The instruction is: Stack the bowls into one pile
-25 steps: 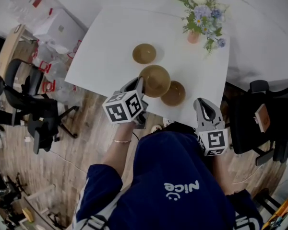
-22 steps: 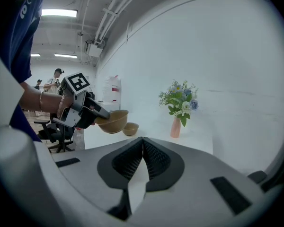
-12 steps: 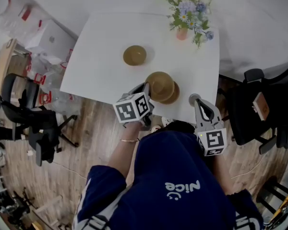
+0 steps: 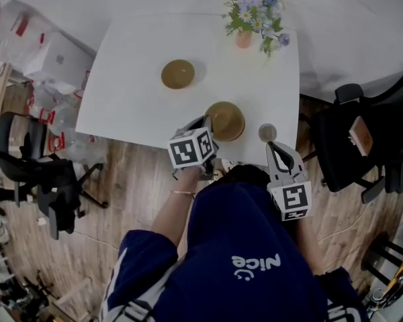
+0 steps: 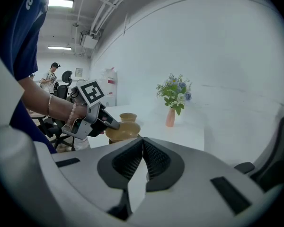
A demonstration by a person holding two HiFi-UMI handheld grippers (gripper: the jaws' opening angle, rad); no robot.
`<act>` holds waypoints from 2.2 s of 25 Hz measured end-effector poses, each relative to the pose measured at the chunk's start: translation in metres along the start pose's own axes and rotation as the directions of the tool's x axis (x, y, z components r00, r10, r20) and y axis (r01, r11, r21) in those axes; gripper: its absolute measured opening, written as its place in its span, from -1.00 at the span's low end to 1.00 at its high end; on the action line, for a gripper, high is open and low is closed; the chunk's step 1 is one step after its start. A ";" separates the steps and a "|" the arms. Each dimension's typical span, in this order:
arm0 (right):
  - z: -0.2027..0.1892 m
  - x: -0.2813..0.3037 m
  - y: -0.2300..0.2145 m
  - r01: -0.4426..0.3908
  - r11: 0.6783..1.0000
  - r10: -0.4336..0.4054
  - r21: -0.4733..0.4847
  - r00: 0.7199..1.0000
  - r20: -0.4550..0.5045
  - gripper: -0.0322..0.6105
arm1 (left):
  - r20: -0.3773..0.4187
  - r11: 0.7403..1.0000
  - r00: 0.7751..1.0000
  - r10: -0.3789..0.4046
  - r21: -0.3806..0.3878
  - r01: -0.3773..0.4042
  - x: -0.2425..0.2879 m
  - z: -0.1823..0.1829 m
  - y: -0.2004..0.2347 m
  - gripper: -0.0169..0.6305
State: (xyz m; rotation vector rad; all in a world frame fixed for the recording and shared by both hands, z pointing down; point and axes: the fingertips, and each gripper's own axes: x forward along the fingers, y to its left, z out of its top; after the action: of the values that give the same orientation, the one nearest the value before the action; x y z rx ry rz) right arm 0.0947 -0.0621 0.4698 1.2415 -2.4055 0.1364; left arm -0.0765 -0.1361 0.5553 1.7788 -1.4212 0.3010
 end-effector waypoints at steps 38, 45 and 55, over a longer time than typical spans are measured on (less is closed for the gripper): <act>0.010 0.034 0.001 -0.055 0.997 0.056 0.052 0.998 -0.001 -0.83 | 0.209 0.999 0.976 0.054 -0.005 -0.054 -0.027 0.059 0.032 -0.53; 0.020 0.054 0.002 -0.097 0.994 0.097 0.039 0.995 0.012 -0.83 | 0.233 0.990 0.963 0.138 -0.065 -0.127 -0.027 0.093 0.078 -0.53; 0.029 0.083 -0.008 -0.130 0.991 0.130 0.037 0.991 0.010 -0.83 | 0.176 0.971 0.960 0.219 -0.141 -0.196 0.005 0.130 0.132 -0.53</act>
State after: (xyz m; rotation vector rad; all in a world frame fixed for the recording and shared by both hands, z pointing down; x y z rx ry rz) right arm 0.0493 -0.1371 0.4773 1.1023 -2.5015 0.2165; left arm -0.2316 -0.2359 0.5348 1.5949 -1.7306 0.1512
